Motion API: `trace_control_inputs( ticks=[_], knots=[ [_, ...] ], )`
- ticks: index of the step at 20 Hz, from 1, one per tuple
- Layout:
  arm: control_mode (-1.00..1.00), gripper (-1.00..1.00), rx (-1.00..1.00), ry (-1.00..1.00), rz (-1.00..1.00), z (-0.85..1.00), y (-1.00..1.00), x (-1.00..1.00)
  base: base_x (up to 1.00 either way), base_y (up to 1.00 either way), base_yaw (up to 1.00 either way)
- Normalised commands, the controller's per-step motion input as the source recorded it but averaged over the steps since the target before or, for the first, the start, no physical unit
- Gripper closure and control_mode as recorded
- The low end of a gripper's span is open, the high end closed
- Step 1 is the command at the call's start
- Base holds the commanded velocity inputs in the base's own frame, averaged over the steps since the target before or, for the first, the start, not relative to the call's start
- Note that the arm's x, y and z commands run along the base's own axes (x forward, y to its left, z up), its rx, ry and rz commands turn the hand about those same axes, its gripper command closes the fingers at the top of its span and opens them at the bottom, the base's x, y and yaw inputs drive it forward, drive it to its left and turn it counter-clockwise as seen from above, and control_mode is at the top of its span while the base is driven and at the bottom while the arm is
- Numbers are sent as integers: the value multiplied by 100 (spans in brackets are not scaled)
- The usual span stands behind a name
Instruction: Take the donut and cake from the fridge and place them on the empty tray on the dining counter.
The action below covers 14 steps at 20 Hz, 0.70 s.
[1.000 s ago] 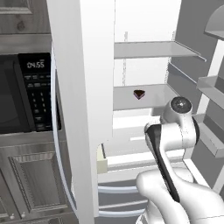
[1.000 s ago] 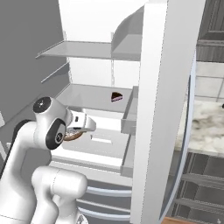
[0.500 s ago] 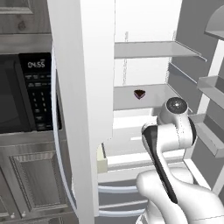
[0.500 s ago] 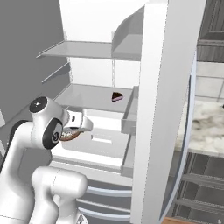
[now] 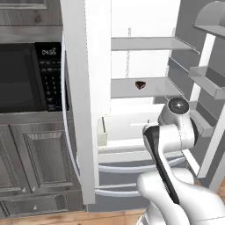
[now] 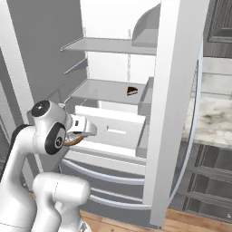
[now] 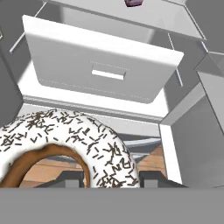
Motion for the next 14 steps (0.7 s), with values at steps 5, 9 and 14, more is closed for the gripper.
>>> trace_control_inputs(
  ticks=[5,9,14],
  knots=[
    [100,100,0,0,0,0,0,0,-61,-1,12],
    [100,100,0,0,0,0,0,0,-44,0,14],
    [100,100,0,0,0,0,0,0,-39,0,5]
  ],
)
